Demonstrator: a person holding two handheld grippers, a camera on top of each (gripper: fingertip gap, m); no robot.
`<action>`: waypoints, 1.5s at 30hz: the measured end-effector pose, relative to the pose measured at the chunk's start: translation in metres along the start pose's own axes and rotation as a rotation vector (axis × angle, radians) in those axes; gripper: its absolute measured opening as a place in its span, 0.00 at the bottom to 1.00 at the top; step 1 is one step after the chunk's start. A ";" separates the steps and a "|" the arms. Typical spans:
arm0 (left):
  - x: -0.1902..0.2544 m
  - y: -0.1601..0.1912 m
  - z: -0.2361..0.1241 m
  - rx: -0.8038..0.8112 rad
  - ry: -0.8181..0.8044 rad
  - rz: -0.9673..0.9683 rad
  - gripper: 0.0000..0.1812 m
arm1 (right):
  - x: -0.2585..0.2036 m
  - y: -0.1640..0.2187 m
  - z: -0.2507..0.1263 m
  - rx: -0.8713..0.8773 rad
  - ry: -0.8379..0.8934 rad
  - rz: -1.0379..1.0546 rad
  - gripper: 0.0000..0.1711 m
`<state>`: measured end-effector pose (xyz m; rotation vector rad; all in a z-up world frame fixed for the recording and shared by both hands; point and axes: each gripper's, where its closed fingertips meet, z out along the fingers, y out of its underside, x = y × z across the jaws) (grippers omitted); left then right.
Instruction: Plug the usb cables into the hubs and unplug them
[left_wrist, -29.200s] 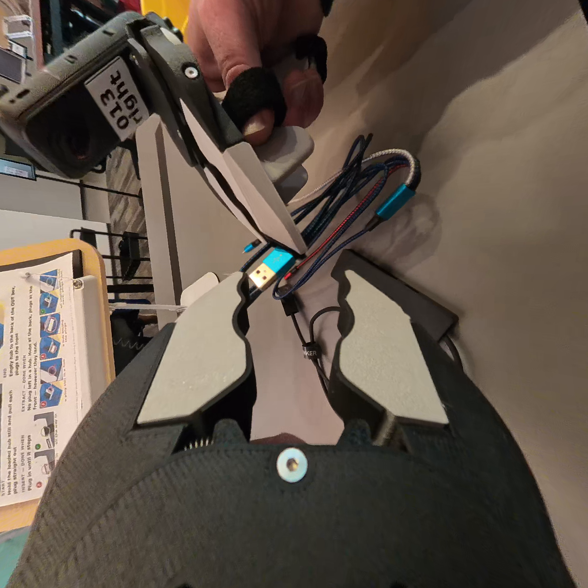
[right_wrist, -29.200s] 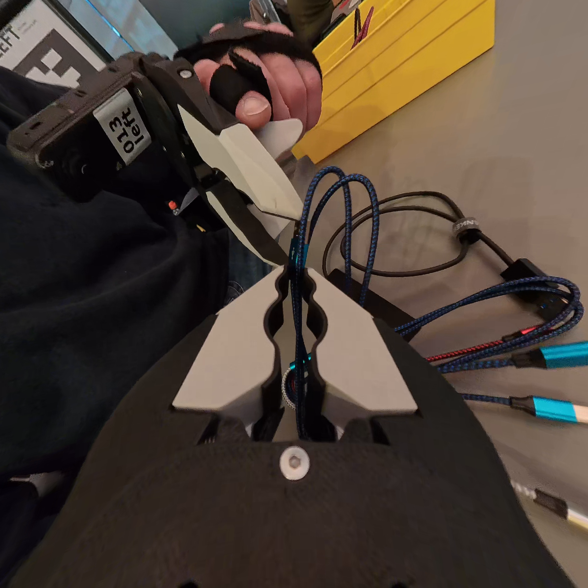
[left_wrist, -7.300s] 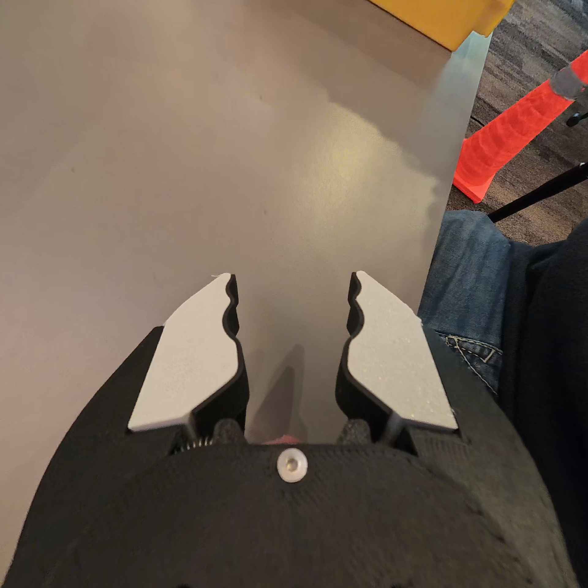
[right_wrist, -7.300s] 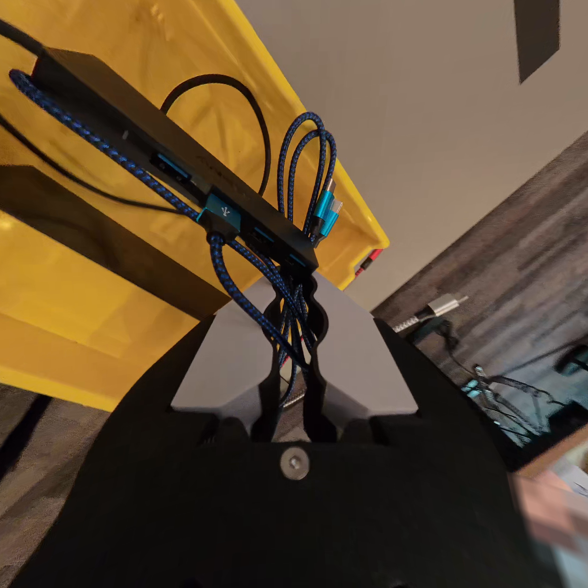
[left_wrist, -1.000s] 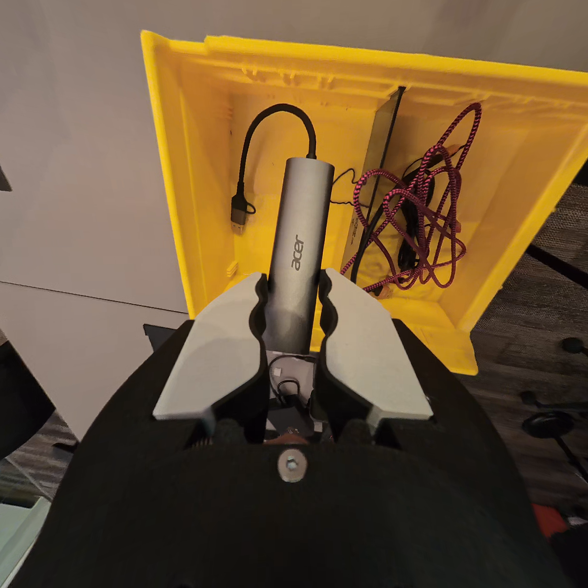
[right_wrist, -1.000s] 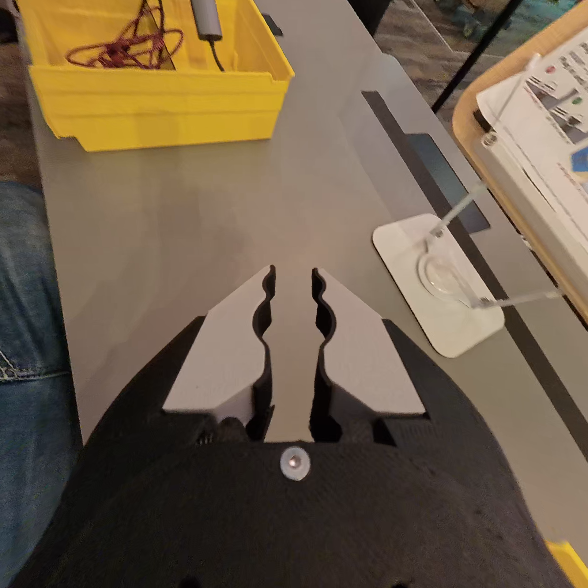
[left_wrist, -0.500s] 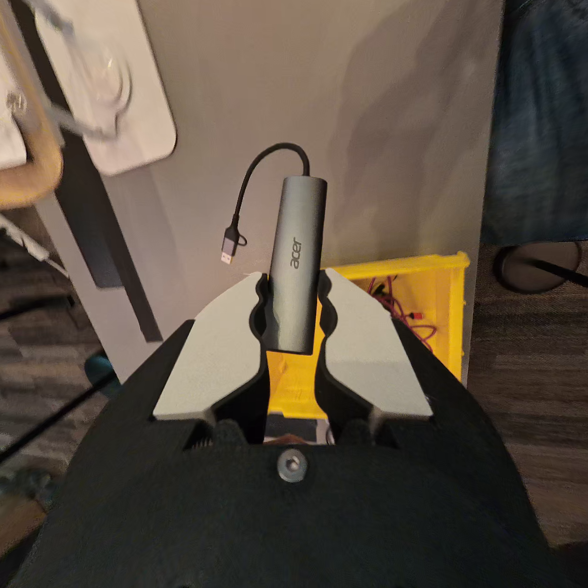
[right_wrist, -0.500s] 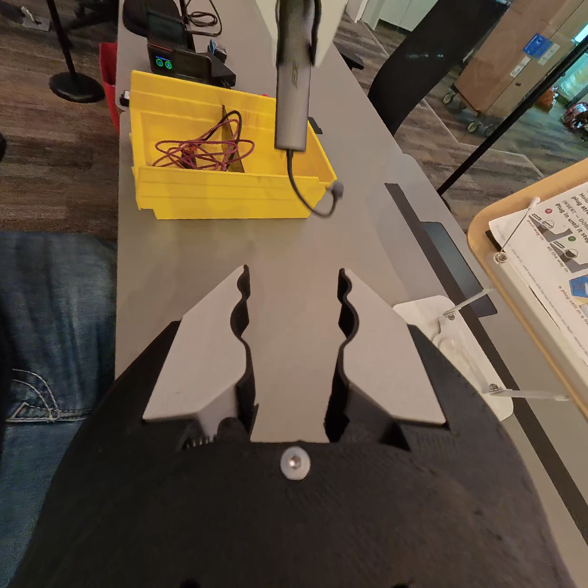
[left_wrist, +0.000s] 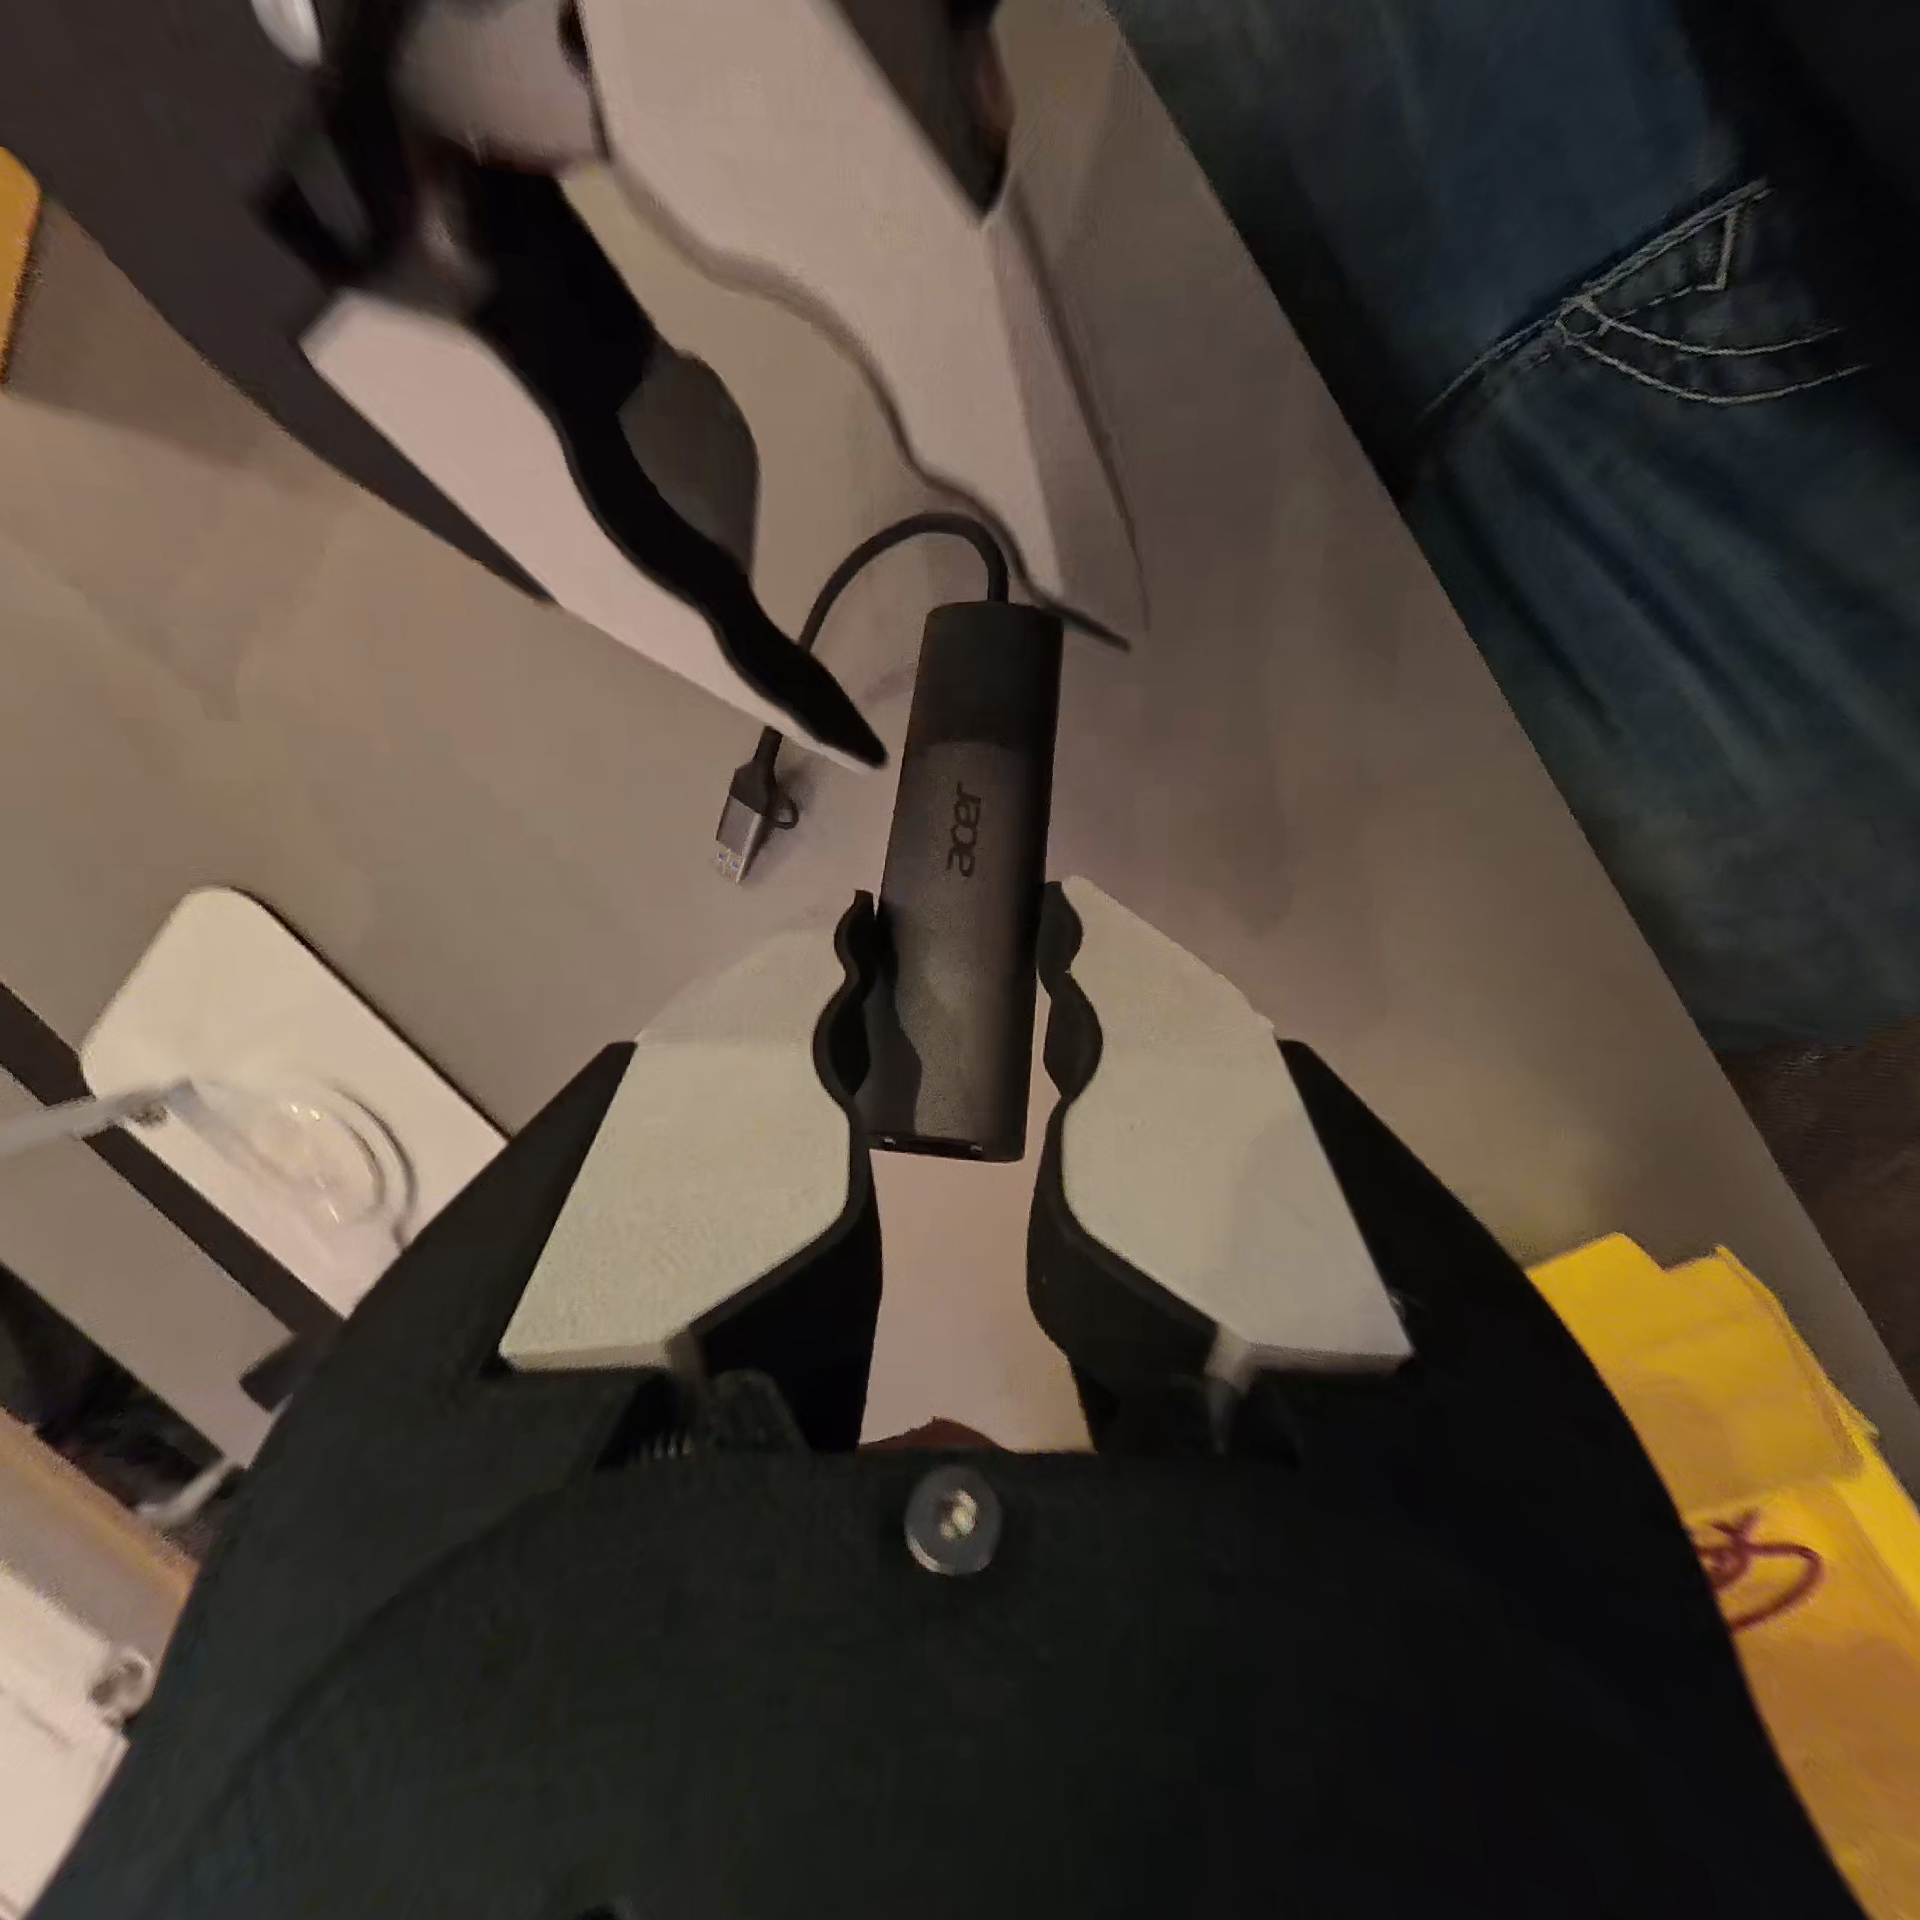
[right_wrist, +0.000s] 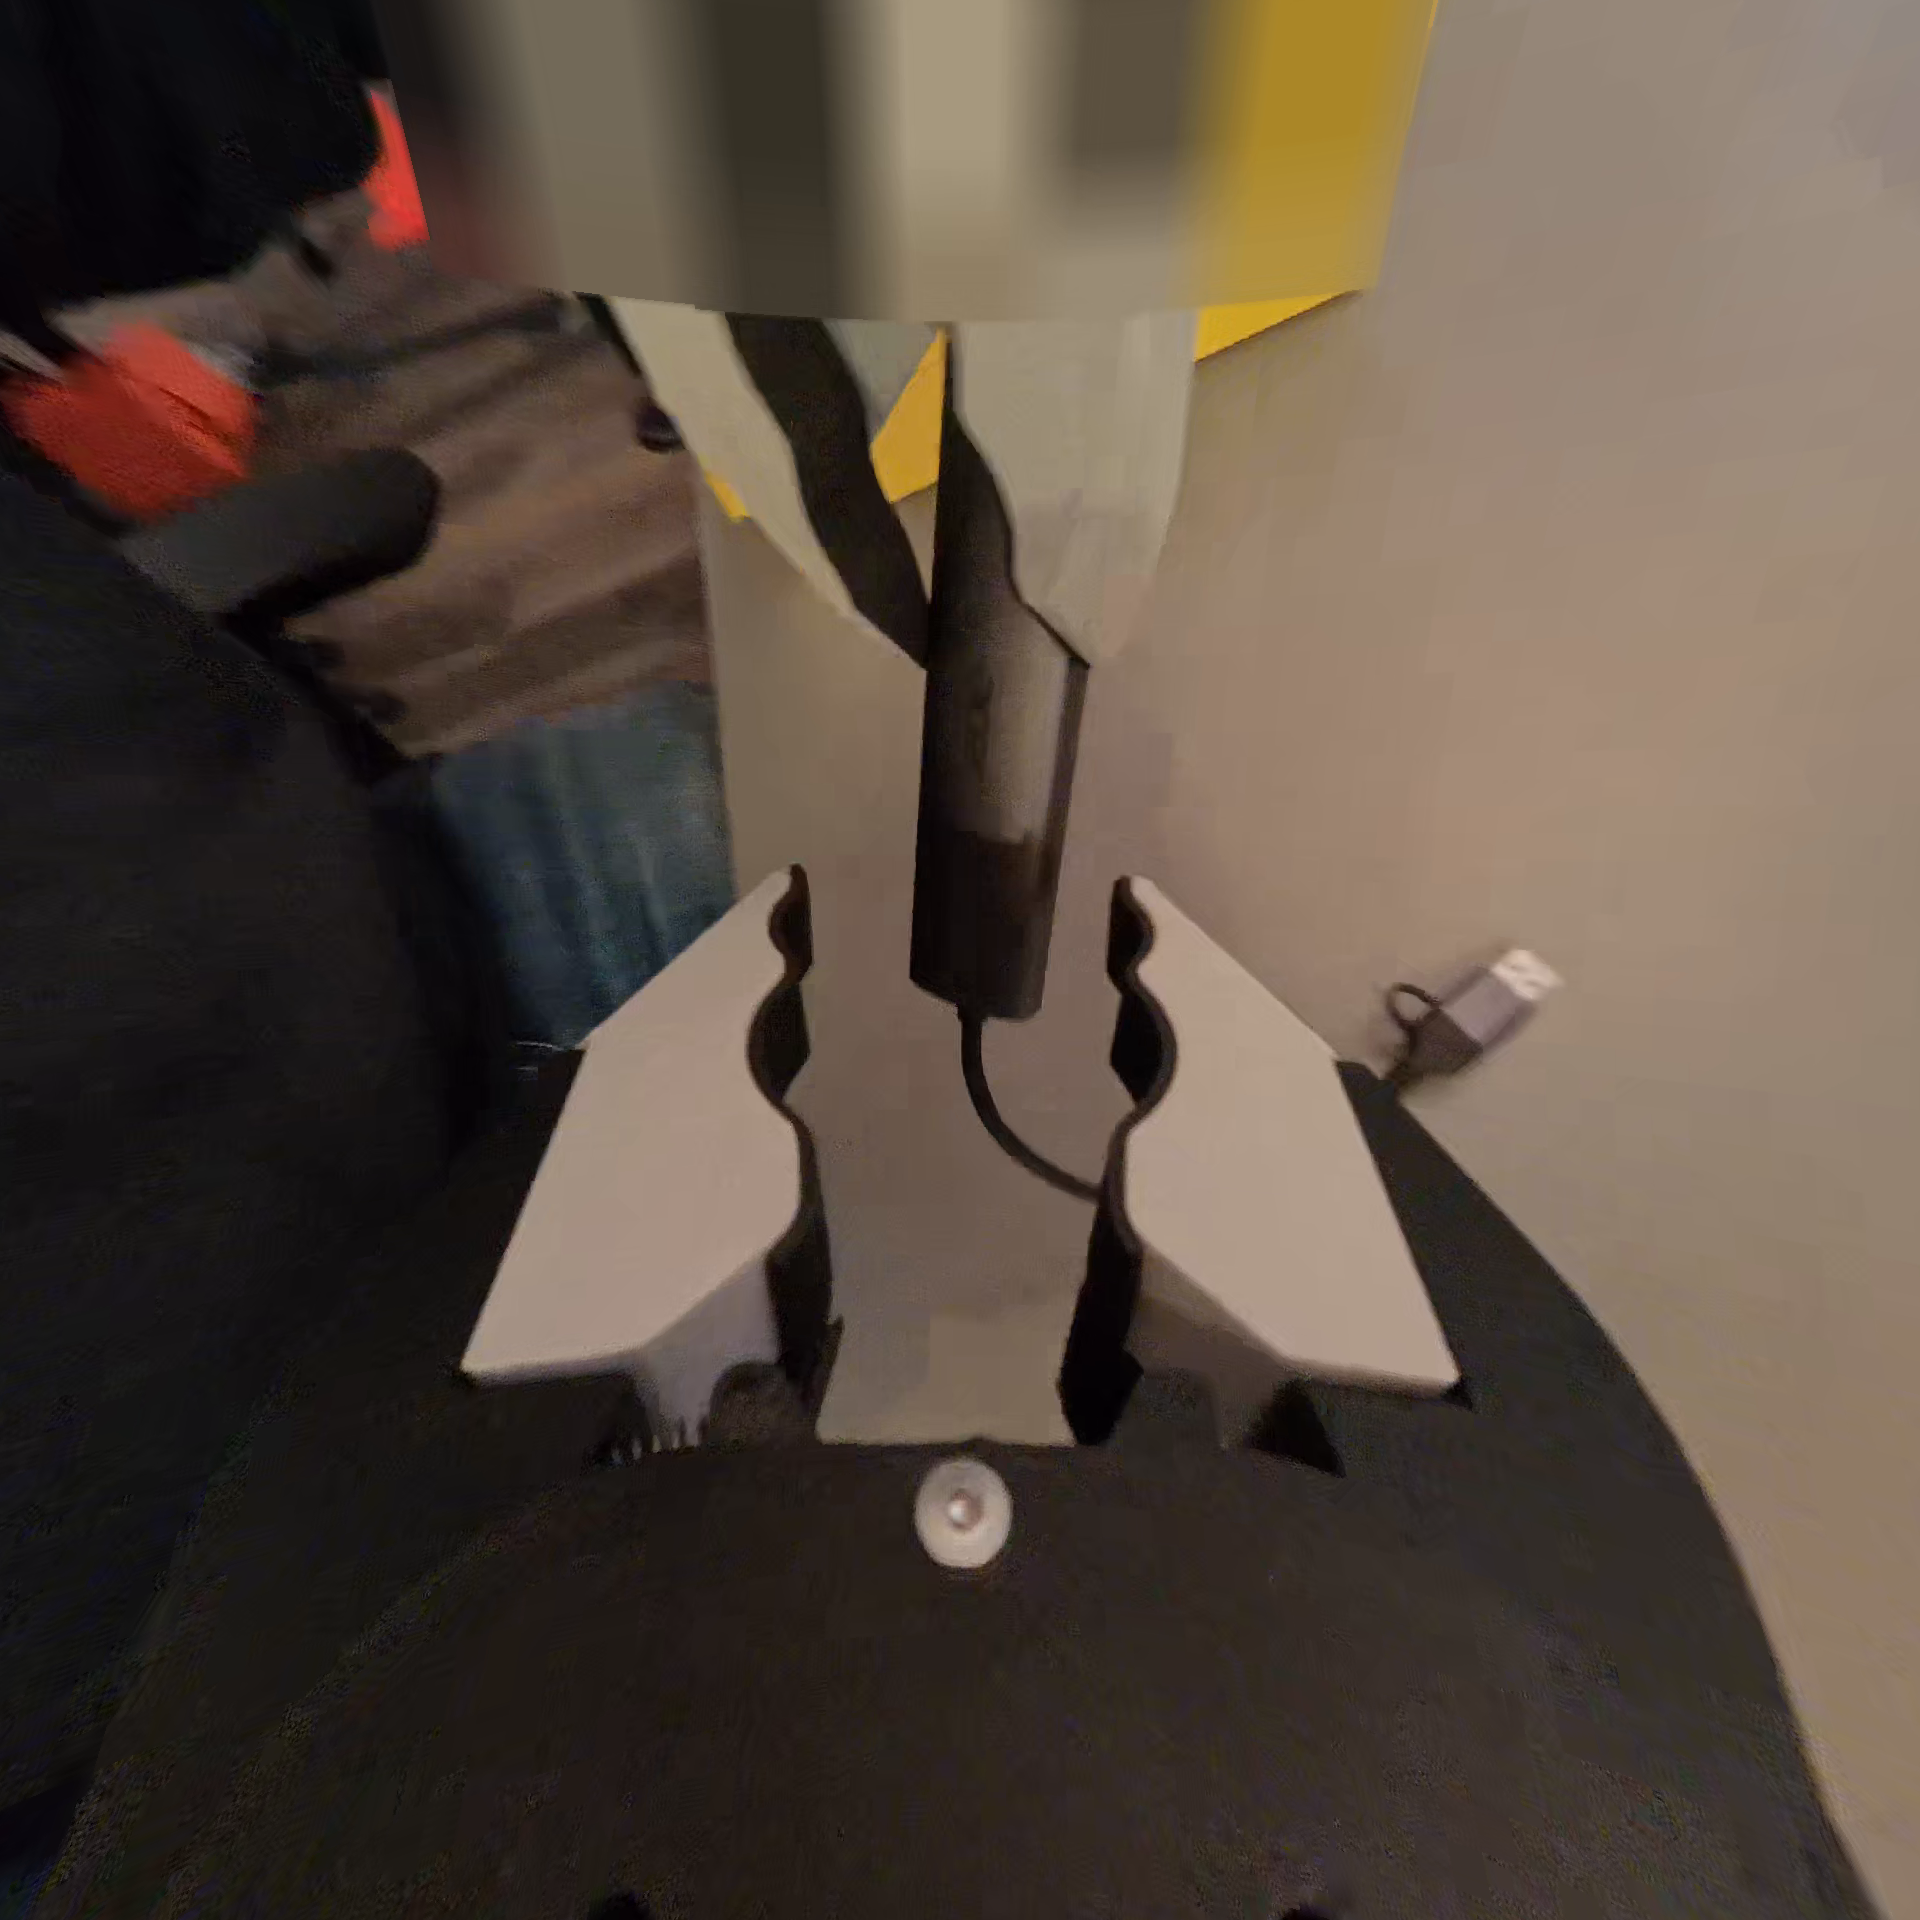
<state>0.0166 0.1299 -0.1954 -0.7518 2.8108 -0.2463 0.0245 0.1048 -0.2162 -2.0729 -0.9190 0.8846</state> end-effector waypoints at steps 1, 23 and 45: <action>0.000 -0.005 0.004 -0.002 0.000 0.025 0.16 | 0.000 0.006 0.003 0.005 -0.045 0.048 0.32; 0.012 0.095 -0.045 -0.246 -0.424 -0.425 0.33 | 0.066 0.093 0.020 -0.239 0.094 0.197 0.10; 0.231 0.263 0.001 -0.307 -0.257 -1.289 0.37 | 0.065 0.077 0.014 -0.220 0.188 0.119 0.20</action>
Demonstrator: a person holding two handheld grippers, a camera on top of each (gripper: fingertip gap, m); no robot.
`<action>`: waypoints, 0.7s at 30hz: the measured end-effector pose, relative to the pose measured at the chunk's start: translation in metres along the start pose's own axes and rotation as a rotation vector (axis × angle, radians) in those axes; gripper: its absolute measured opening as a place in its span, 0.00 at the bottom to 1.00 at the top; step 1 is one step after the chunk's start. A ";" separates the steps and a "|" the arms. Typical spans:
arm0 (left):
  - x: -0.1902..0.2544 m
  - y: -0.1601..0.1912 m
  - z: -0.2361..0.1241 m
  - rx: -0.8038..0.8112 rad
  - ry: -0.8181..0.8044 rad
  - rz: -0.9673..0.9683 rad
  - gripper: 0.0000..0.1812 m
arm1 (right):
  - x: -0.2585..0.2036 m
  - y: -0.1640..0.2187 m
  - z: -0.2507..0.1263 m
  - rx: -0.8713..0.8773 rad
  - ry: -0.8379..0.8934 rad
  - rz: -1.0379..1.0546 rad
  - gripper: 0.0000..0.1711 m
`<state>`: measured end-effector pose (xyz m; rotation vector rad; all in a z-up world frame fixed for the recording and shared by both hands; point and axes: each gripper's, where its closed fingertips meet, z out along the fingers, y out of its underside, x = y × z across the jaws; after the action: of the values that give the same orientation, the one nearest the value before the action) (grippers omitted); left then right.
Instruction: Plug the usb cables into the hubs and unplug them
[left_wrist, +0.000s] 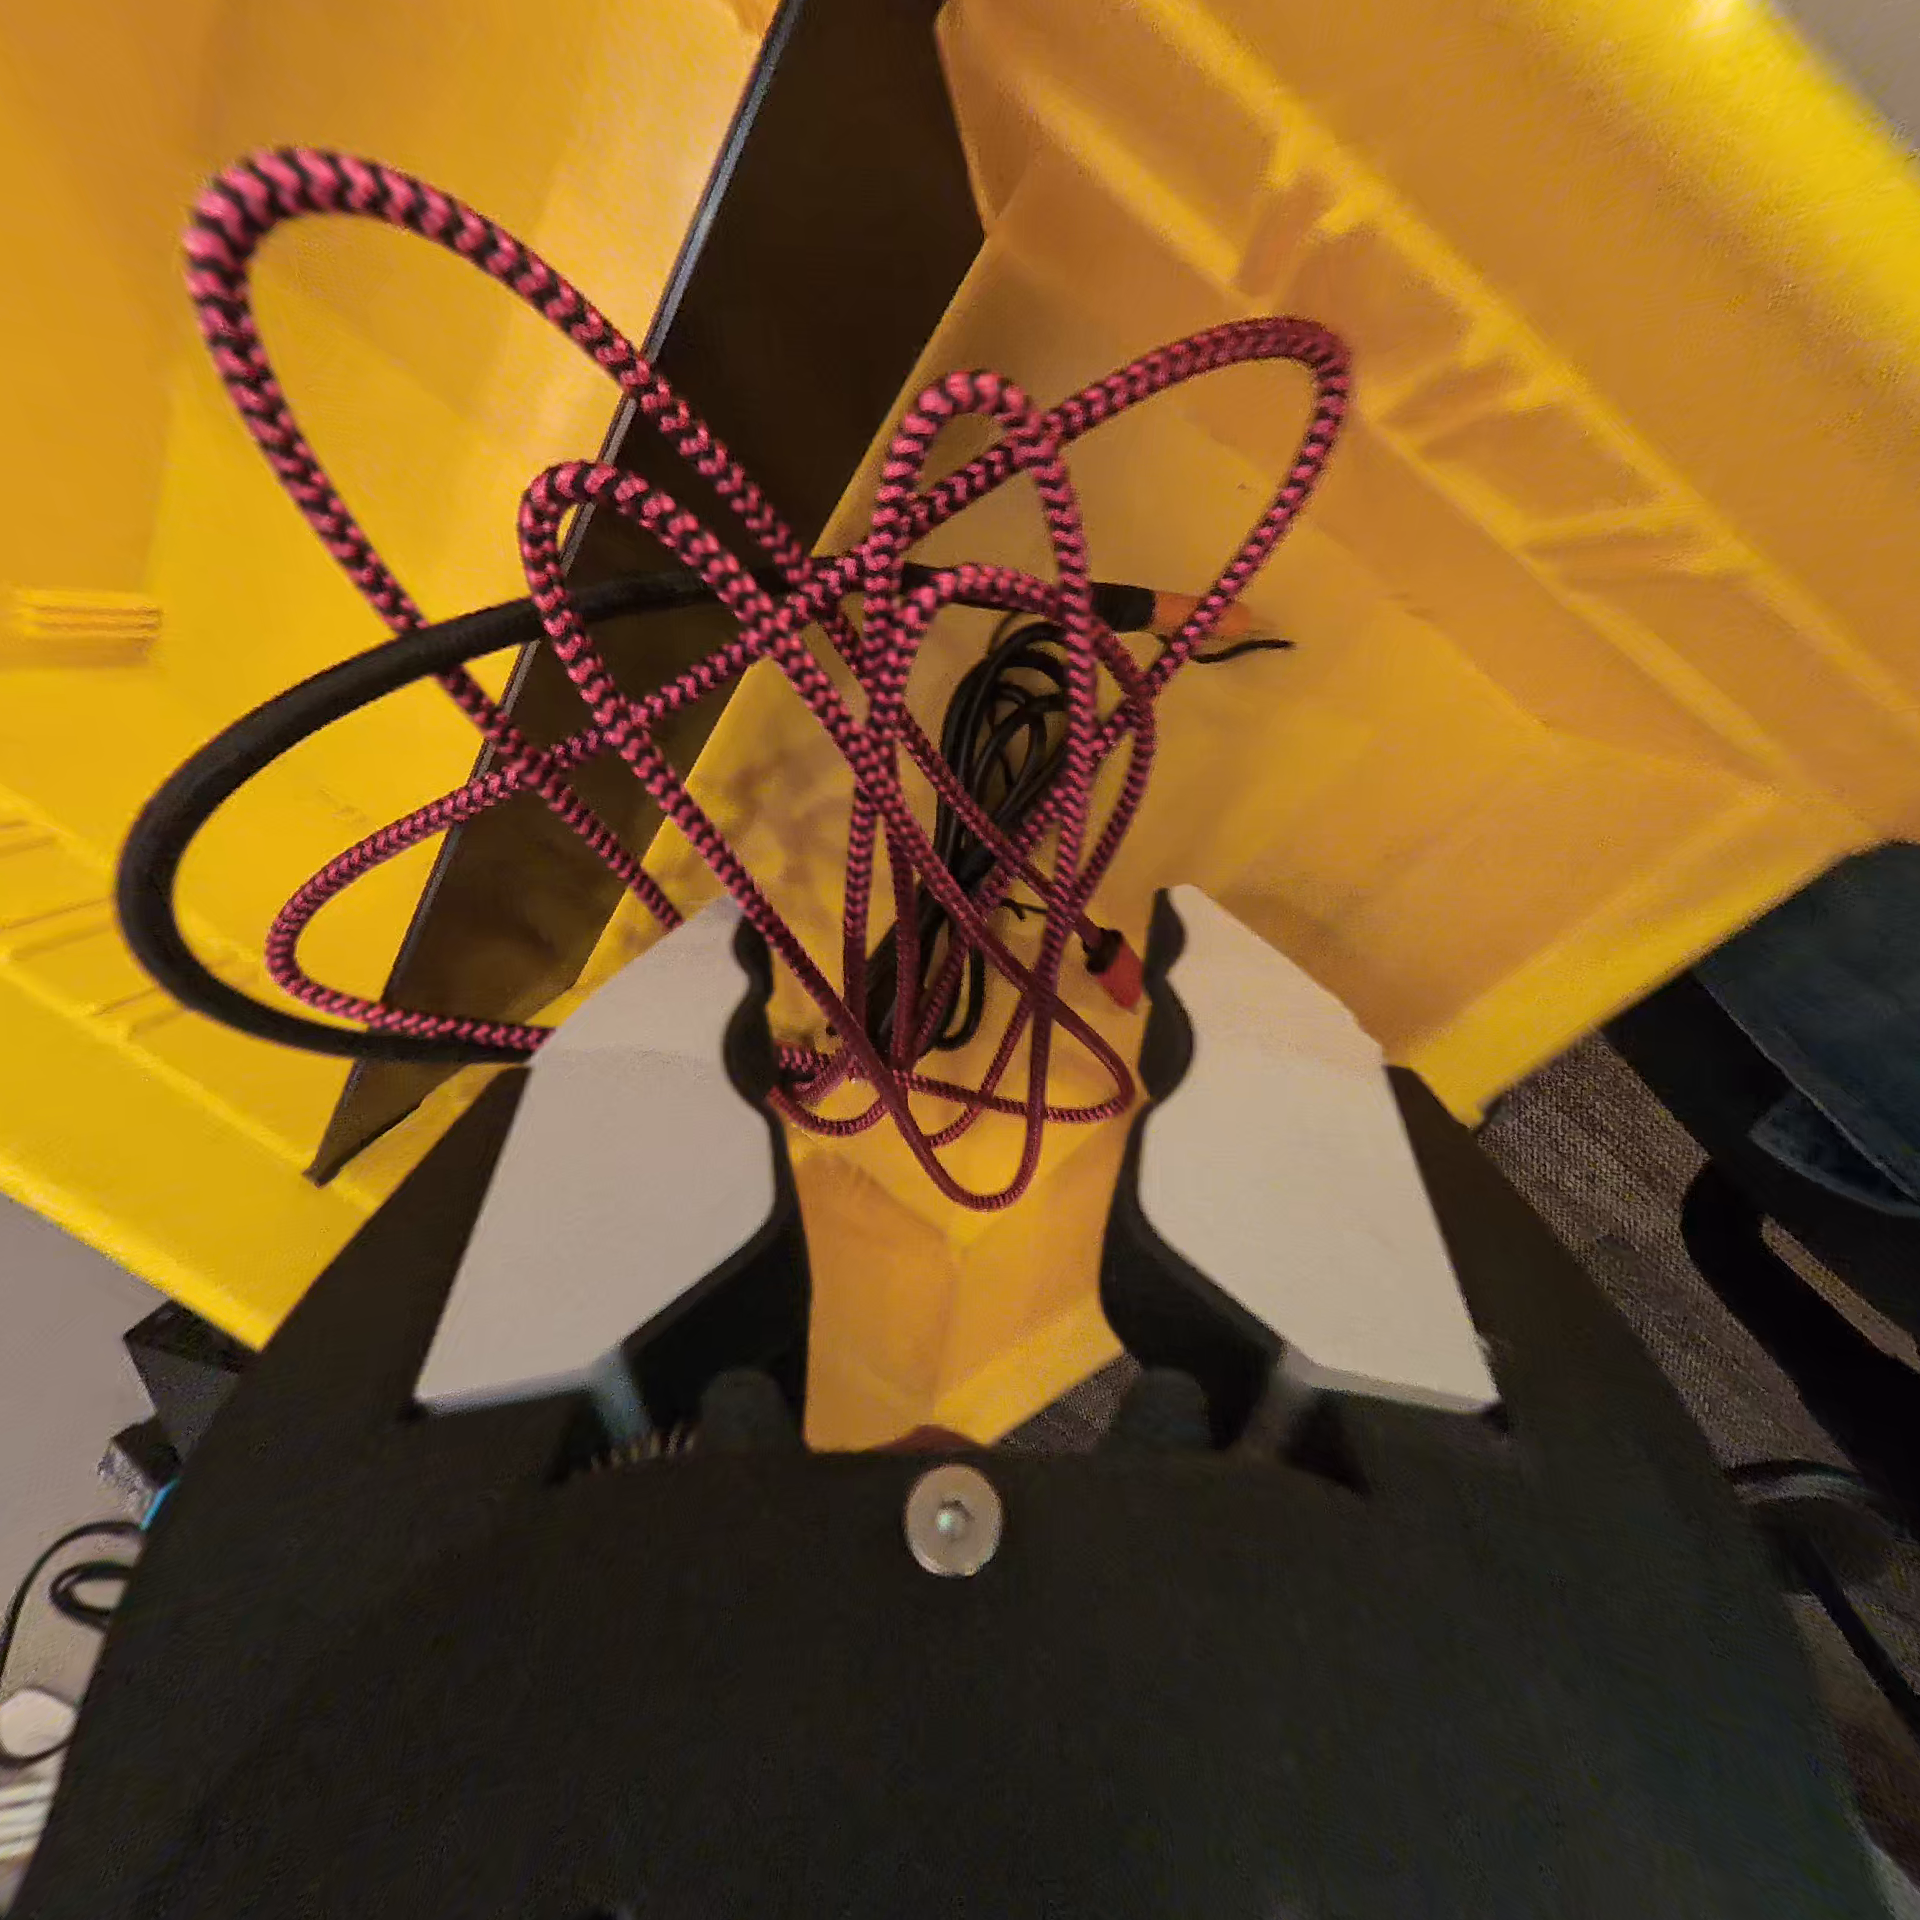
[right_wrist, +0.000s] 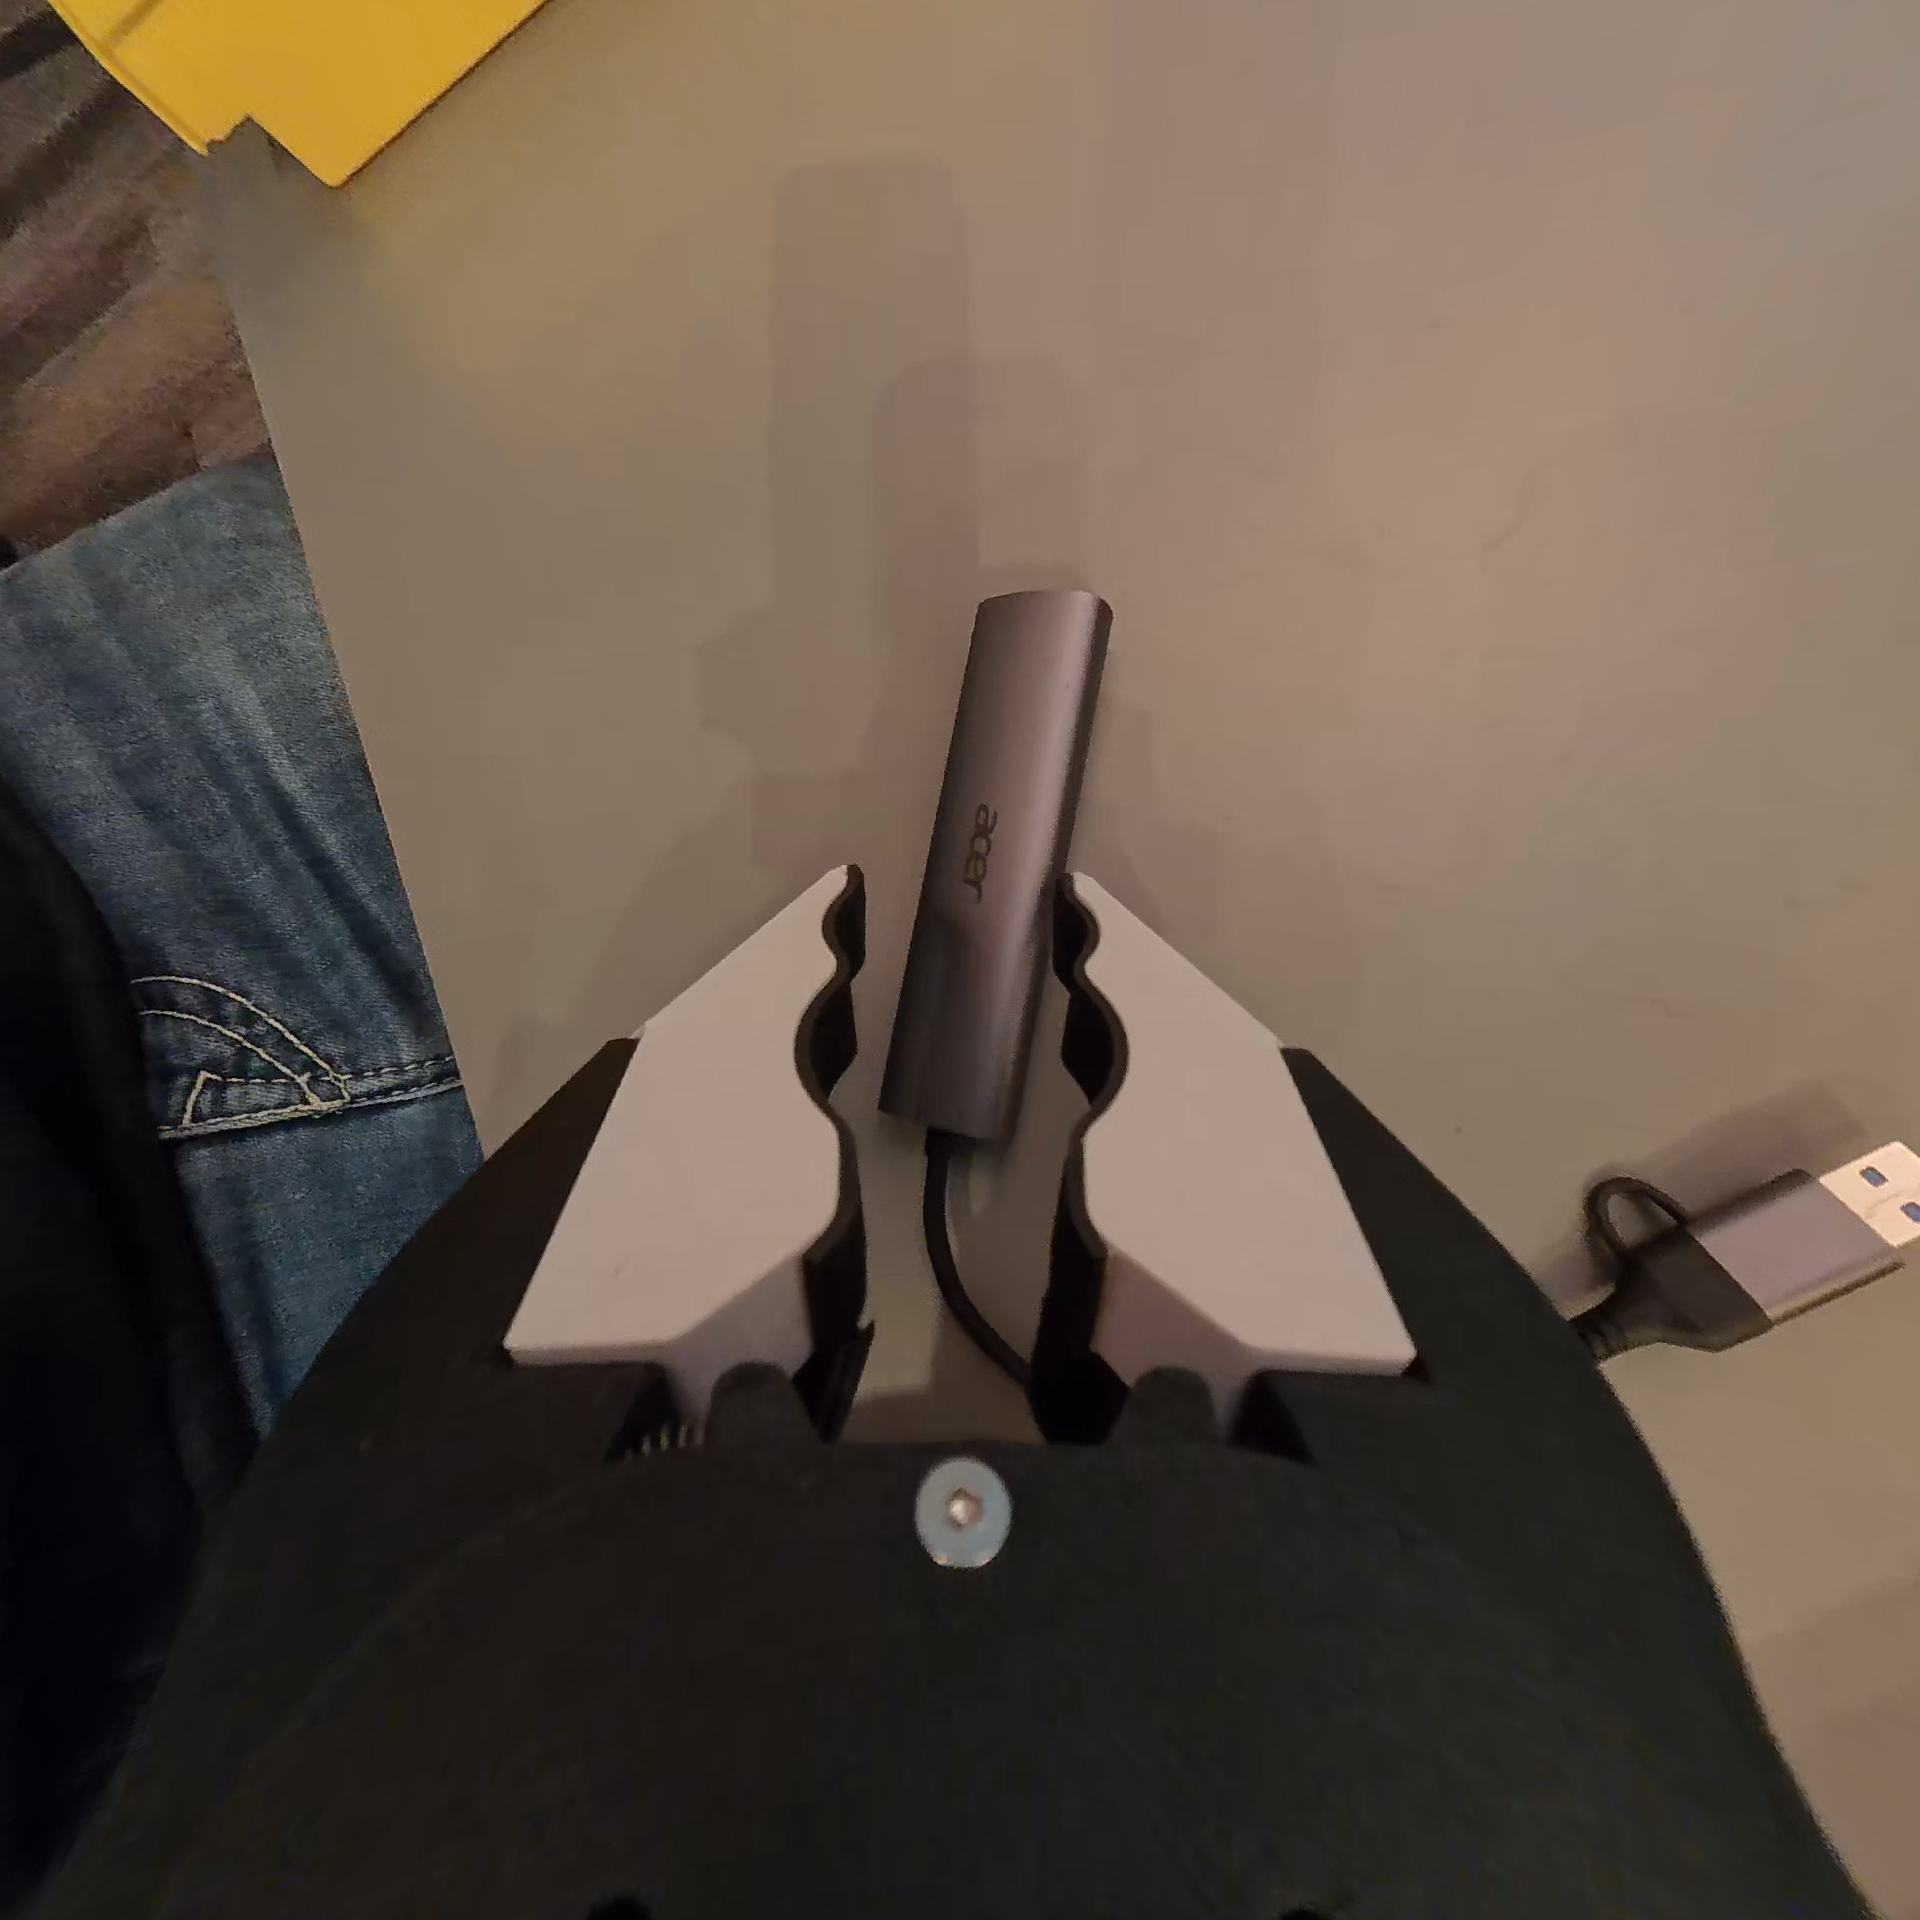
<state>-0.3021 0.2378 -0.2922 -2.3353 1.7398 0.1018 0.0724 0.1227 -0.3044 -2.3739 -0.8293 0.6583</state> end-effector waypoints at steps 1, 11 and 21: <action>-0.003 0.002 0.005 -0.014 -0.009 -0.009 0.30 | -0.001 0.000 -0.001 0.001 0.002 -0.002 0.20; -0.008 0.010 -0.046 0.049 -0.019 0.068 0.04 | -0.004 -0.007 -0.010 0.031 0.005 -0.010 0.18; -0.037 -0.004 -0.161 0.251 -0.211 0.057 0.03 | -0.005 -0.016 -0.021 0.070 0.009 -0.016 0.18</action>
<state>-0.3216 0.2381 -0.1278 -2.0196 1.6148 0.1257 0.0750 0.1234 -0.2777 -2.3038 -0.8083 0.6593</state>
